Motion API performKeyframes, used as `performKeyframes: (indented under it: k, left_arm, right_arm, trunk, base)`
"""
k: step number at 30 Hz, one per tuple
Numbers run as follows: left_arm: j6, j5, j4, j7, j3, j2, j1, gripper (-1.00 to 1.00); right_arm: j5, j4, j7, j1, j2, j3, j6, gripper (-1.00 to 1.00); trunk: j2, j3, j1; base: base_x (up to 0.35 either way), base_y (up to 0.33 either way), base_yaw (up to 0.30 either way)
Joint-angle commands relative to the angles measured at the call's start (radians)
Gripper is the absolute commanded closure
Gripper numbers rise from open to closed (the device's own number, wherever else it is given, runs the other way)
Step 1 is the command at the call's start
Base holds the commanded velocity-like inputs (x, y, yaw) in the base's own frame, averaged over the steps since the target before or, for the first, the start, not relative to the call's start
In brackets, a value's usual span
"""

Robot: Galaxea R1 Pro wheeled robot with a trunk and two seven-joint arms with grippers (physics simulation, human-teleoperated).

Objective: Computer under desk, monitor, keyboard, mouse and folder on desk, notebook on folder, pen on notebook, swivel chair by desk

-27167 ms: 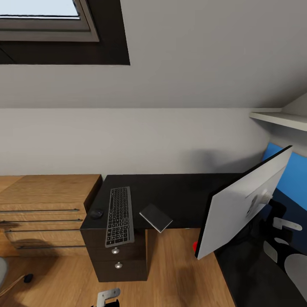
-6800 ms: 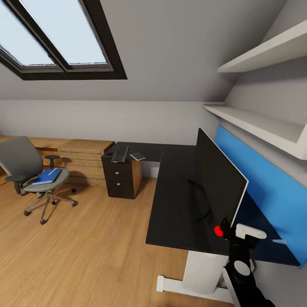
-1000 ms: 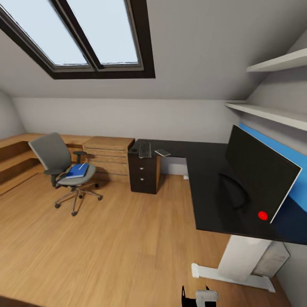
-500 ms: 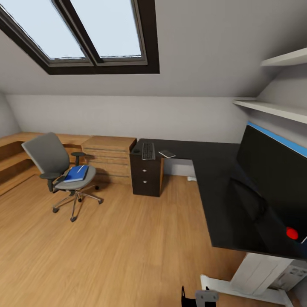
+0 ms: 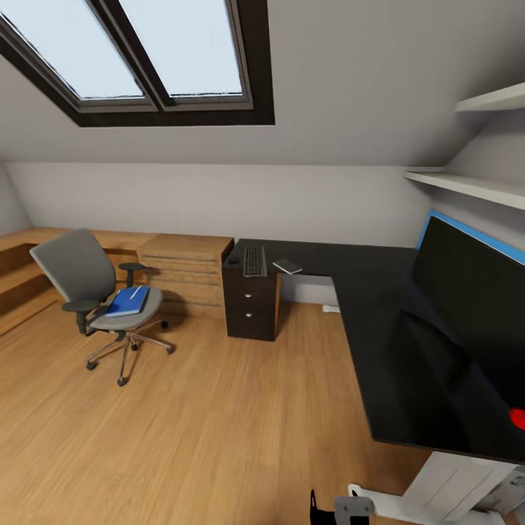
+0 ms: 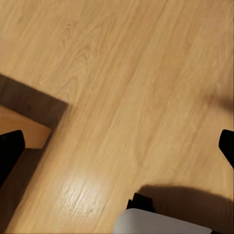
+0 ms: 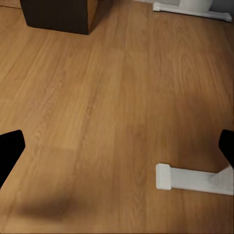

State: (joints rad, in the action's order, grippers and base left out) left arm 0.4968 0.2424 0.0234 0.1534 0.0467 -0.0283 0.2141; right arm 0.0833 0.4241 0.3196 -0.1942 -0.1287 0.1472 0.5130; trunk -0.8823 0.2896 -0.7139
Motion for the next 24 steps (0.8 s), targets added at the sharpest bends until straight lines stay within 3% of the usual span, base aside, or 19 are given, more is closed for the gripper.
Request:
performKeyframes:
  k: [1,19,24]
  left_arm:
    - [0.002,0.005,0.0,0.003,0.005,0.0,0.001,-1.0]
    - [0.0,0.006,0.0,0.003,0.004,-0.001,0.001,-1.0]
    - [0.0,0.084,0.001,-0.002,0.006,-0.001,0.001,-1.0]
  right_arm:
    - [0.009,-0.001,0.01,-0.001,0.0,0.003,-0.001,-1.0]
    - [0.009,-0.002,0.01,-0.001,0.001,0.002,-0.001,-1.0]
    - [0.009,-0.002,0.009,-0.002,0.003,0.002,-0.001,-1.0]
  trunk:
    - [-0.001,0.001,-0.001]
    - [-0.001,0.001,-0.001]
    - [-0.001,-0.003,-0.001]
  base:
    - [0.3,0.061,0.0]
    - [0.306,0.17,0.0]
    - [0.275,0.235,-0.122]
